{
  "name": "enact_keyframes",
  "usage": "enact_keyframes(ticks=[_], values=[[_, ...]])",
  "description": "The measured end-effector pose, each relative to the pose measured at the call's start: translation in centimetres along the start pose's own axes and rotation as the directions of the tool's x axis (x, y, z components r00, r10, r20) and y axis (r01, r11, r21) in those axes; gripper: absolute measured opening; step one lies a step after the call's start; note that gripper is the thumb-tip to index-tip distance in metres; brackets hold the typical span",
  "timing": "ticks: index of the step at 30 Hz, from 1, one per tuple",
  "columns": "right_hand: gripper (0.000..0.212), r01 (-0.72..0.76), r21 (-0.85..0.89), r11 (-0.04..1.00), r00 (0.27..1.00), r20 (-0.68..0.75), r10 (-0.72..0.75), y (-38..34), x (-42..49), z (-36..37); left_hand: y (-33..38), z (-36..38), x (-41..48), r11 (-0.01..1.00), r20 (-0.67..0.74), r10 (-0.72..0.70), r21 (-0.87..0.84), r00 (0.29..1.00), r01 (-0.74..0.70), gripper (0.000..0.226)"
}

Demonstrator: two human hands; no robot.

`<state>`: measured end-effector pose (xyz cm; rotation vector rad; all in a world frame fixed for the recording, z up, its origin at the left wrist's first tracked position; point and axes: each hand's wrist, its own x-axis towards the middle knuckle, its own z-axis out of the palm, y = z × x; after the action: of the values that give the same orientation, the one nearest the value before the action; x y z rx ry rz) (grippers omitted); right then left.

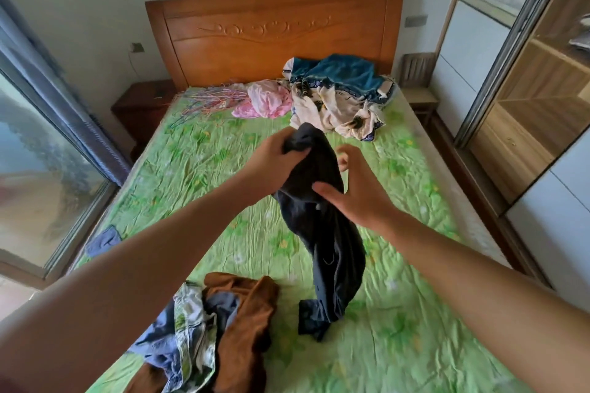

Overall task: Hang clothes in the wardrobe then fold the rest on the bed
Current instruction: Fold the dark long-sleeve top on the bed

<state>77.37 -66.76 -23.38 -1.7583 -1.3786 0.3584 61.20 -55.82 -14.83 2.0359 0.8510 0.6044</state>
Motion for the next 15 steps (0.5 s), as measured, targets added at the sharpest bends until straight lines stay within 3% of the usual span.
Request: enact_keyframes(ticks=[2,6,9,12,15], values=[[0.065,-0.024,-0.131,0.991,1.0,0.0,0.024,2.5,-0.6,1.4,0.5,-0.1,0.3,0.995,-0.02,-0.038,-0.094,0.999,0.036,0.017],[0.019,-0.067,-0.253,0.965,0.989,0.11,0.098,3.9,0.4,3.5,0.8,-0.8,0.5,0.981,-0.05,-0.053,-0.191,0.997,0.042,0.01],[0.013,-0.151,-0.12,0.981,0.977,0.135,0.167,2.9,1.5,4.4,0.2,-1.8,0.5,0.982,-0.078,-0.048,-0.185,0.996,0.033,0.012],[0.017,-0.278,0.139,0.95,0.96,0.069,0.271,1.2,2.9,4.7,-1.1,-3.6,0.6,0.994,-0.169,-0.084,-0.086,0.982,0.071,0.01],[0.019,-0.236,0.268,0.934,0.97,0.001,0.245,-1.0,4.8,4.2,-3.1,-6.0,0.1,0.986,-0.236,-0.116,0.089,0.965,0.14,0.019]])
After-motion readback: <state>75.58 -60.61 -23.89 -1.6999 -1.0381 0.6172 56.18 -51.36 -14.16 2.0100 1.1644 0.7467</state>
